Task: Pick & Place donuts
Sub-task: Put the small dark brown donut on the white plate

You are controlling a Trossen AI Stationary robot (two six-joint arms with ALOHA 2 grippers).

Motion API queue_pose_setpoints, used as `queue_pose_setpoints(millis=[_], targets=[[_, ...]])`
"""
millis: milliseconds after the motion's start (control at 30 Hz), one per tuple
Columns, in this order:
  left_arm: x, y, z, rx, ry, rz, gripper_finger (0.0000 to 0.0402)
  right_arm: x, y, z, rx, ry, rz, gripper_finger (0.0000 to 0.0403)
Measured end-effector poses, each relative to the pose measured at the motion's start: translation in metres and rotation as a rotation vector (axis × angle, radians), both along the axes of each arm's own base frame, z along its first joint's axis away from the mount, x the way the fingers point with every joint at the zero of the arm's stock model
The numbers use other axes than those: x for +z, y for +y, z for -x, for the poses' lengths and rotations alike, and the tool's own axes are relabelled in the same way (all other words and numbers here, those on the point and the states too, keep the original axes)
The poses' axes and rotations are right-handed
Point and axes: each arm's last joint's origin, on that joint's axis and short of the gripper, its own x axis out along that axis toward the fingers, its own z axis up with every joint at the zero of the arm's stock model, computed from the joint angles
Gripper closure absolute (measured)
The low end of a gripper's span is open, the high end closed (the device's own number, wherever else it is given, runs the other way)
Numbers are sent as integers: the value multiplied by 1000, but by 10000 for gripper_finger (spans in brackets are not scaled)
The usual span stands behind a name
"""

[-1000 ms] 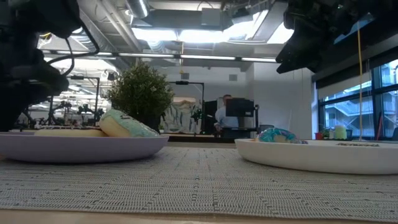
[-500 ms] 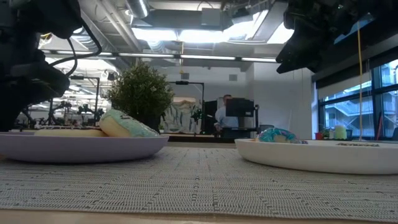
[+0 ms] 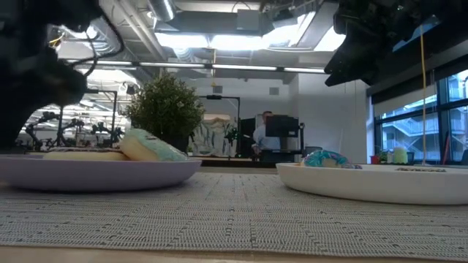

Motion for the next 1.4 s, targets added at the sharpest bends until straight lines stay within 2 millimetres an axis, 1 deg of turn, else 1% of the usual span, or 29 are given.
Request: queue_pose_setpoints(millis=[200, 300, 367, 467, 567, 700, 800, 900, 1000, 1100, 1233, 1400], targets=[[35, 2, -1, -14, -21, -77, 380, 3, 0, -2, -1, -38, -4, 237], [54, 4, 1, -11, -29, -129, 383, 7, 0, -5, 0, -84, -8, 237], [67, 6, 1, -3, -68, -166, 385, 10, 1, -7, -3, -122, -18, 237], [85, 7, -5, 6, -194, -231, 385, 15, 1, -10, -6, -188, -80, 237], [102, 8, -15, -4, -324, -314, 385, 20, 1, -13, 35, -243, -155, 237], [120, 11, -37, -51, -541, -443, 385, 28, 2, -16, 59, -325, -169, 232], [130, 15, -57, -89, -701, -567, 385, 33, 2, -20, 74, -398, -151, 207], [139, 20, -77, -114, -822, -714, 385, 39, 3, -25, 106, -475, -95, 169], [146, 27, -94, -119, -909, -836, 385, 46, 3, -28, 143, -562, -14, 133], [151, 34, -107, -117, -966, -916, 385, 53, 5, -29, 174, -630, 55, 111], [151, 40, -122, -143, -1028, -966, 385, 57, 7, -29, 136, -672, 111, 104], [143, 46, -139, -170, -1082, -949, 385, 54, 11, -32, 134, -656, 139, 115]])
